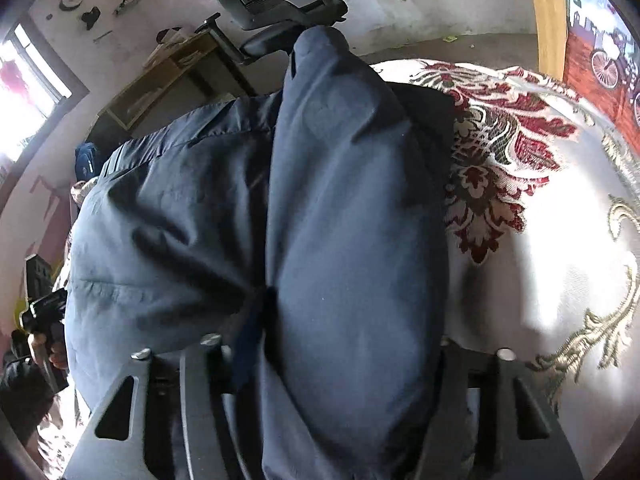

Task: Fold large clothes
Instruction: 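Close both tools on the jacket edge and lift it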

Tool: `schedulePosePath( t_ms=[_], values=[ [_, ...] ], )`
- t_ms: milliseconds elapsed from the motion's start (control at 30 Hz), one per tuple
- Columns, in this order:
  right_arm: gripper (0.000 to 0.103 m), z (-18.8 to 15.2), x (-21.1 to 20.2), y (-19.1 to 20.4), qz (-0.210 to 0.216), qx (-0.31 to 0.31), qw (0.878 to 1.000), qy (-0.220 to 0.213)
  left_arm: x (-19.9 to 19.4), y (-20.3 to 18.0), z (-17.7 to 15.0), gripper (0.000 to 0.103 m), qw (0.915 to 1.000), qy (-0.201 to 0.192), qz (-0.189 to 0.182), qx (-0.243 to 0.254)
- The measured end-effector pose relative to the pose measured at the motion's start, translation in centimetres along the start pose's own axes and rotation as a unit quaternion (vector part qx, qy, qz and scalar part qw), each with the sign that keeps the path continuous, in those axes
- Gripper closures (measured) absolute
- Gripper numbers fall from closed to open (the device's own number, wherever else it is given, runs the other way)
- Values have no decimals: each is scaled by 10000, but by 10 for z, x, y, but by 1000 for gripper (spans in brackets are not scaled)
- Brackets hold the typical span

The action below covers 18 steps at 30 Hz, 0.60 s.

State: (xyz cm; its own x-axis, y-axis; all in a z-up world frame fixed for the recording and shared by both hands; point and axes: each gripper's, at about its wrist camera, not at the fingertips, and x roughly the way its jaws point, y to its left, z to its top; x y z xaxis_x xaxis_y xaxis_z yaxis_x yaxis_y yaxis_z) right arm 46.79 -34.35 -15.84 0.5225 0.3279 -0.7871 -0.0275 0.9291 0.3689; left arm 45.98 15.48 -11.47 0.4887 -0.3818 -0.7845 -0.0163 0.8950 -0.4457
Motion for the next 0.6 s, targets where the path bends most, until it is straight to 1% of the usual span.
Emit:
schedulePosePath(
  t_ms=[67, 133, 200, 267, 433, 600],
  values=[
    [64, -1, -4, 8, -175, -94, 9998, 36, -10, -11, -3, 72, 9995, -133, 270, 111],
    [70, -2, -9, 15, -305, -197, 9993, 38, -20, -26, -8, 74, 9974, -263, 586, 323],
    [74, -4, -16, 21, -413, -315, 9987, 22, -28, -41, -12, 78, 9936, -374, 903, 573],
    [77, -6, -23, 26, -504, -398, 9979, 27, -37, -53, -16, 80, 9897, -486, 1114, 759],
    [84, -10, -41, 40, -722, -653, 9952, 24, -63, -72, -27, 85, 9837, -659, 1320, 1028],
    [88, -14, -70, 51, -737, -858, 9934, -196, -80, -88, -36, 87, 9815, -780, 1372, 1085]
  ],
)
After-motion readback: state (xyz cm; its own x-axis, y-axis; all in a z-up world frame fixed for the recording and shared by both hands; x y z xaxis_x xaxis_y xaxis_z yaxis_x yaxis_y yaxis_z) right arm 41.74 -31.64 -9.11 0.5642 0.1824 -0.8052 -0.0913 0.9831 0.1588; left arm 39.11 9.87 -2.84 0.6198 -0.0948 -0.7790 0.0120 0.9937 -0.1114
